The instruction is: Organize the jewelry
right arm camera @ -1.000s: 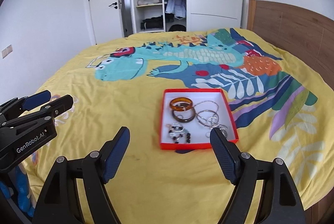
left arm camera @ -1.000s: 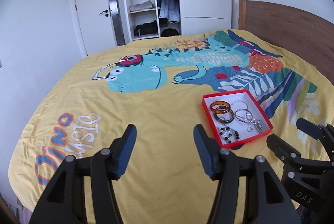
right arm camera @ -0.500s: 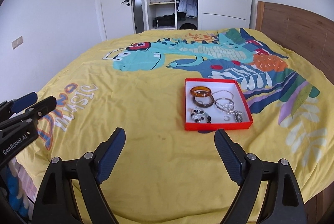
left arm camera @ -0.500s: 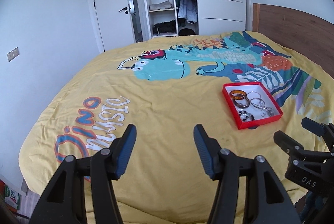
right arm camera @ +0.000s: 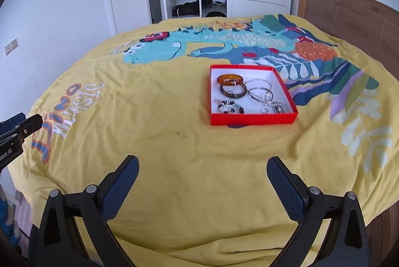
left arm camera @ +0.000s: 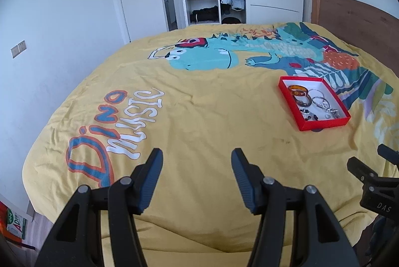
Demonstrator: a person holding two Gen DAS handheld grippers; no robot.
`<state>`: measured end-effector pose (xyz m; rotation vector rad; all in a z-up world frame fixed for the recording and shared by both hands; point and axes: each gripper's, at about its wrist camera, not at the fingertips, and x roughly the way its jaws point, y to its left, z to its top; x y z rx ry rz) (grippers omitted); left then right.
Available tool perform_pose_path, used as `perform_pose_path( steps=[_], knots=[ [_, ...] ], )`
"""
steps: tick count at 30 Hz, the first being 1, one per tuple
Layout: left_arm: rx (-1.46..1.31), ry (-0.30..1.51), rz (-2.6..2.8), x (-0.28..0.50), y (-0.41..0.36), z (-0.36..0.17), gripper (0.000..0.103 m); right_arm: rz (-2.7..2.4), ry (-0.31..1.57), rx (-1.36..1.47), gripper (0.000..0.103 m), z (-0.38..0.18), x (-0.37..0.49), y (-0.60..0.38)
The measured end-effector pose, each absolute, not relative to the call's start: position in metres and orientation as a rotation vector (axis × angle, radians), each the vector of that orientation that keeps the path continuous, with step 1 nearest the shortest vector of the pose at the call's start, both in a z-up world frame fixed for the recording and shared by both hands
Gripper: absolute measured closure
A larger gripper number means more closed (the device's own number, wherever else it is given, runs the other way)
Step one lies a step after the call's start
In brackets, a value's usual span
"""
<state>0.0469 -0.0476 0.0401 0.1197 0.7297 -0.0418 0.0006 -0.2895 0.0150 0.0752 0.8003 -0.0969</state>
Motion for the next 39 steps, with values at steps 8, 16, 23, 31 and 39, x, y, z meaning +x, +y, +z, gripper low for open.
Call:
perform_pose_path(
  steps=[8, 16, 23, 31, 39],
  knots=[
    [0.104, 0.776, -0.057, 0.053, -0.042, 0.019, 0.048, -0.118, 0.834, 0.082, 0.001, -0.001, 0.004, -0.295],
    [0.109, 0.809, -0.042, 0.057, -0.038, 0.003, 0.048, -0.119, 0.854, 0.079, 0.001, -0.008, 0.007, -0.297],
    [0.104, 0.841, -0.032, 0.062, -0.032, -0.009, 0.048, -0.117, 0.869, 0.077, 0.001, -0.013, 0.009, -0.298],
    [0.102, 0.864, -0.041, 0.066, -0.033, -0.018, 0.048, -0.123, 0.889, 0.081, 0.001, -0.021, 0.011, -0.301],
    [0.102, 0.882, -0.046, 0.069, -0.034, -0.026, 0.048, -0.124, 0.904, 0.085, 0.001, -0.026, 0.015, -0.302]
  ],
)
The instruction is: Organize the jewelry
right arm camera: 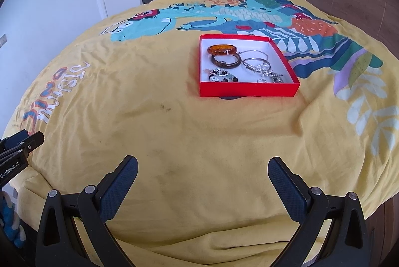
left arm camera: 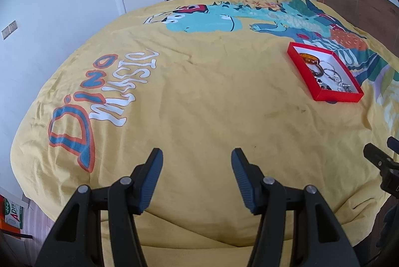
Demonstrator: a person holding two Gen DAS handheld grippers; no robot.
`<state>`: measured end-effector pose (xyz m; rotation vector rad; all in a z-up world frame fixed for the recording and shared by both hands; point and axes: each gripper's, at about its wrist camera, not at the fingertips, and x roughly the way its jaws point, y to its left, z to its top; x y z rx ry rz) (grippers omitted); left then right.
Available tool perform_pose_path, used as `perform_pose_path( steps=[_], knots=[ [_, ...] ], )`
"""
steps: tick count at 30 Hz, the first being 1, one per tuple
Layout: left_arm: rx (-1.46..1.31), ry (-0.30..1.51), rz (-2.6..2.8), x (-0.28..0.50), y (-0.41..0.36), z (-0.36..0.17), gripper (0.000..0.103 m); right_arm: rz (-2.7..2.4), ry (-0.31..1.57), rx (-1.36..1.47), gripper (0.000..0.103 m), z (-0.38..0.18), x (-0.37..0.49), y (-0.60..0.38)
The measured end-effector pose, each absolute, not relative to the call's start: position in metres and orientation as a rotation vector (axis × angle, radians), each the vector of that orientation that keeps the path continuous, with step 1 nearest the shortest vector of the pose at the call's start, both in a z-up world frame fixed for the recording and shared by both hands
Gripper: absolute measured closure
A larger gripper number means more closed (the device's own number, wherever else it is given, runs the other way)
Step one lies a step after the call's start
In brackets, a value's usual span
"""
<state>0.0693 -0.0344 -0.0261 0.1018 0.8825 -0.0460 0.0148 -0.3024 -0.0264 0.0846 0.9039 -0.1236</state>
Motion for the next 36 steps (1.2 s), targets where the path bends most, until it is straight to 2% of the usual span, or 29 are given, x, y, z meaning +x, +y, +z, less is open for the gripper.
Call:
perform_pose_path(
  steps=[36],
  knots=[
    [0.102, 0.901, -0.067, 0.0691, -0.0374, -0.0341, 0.048, -0.121, 0.922, 0.088, 0.001, -0.0338, 0.0181, -0.3008]
  ],
)
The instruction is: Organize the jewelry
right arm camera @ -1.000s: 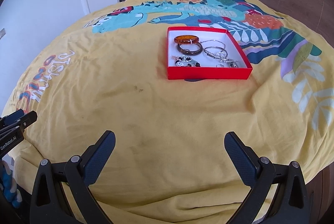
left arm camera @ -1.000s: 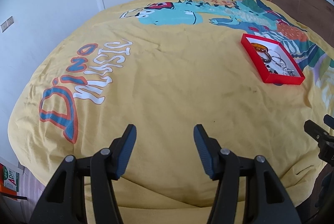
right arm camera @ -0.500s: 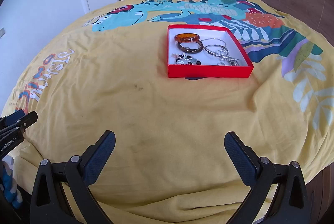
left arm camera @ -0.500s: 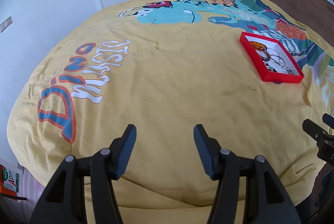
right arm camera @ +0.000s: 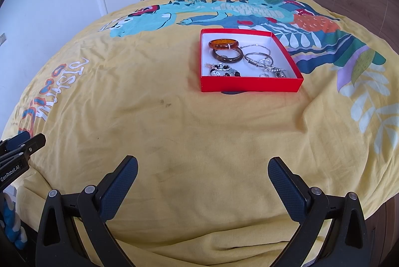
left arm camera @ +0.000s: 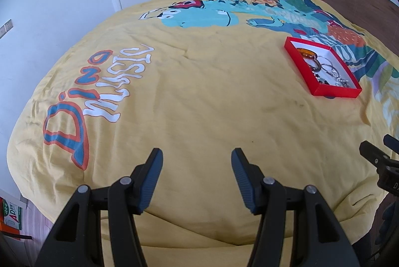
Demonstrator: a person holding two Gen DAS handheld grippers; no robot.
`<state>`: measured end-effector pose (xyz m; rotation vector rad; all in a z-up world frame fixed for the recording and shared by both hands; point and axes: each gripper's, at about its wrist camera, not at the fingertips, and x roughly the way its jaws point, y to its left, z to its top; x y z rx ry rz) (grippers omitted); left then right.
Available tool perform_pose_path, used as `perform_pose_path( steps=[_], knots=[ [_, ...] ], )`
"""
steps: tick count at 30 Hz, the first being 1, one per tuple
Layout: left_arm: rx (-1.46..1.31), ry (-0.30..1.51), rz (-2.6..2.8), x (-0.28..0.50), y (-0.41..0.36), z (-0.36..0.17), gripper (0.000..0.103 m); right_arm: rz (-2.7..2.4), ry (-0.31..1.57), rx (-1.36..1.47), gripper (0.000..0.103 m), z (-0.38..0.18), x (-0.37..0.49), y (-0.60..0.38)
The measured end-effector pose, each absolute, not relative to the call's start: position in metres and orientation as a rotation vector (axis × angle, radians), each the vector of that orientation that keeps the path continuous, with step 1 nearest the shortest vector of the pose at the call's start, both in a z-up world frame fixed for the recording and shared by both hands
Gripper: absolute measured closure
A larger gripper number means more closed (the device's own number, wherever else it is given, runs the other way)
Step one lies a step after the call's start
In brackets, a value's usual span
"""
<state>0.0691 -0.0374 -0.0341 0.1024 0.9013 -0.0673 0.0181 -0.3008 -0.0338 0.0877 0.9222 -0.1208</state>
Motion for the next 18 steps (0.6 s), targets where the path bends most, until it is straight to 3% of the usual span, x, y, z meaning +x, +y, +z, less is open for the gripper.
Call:
perform_pose_path(
  steps=[18],
  knots=[
    [0.097, 0.911, -0.078, 0.0691, -0.0396, -0.0344, 0.048, -0.120, 0.924, 0.088, 0.001, -0.0350, 0.0183, -0.3004]
  ],
)
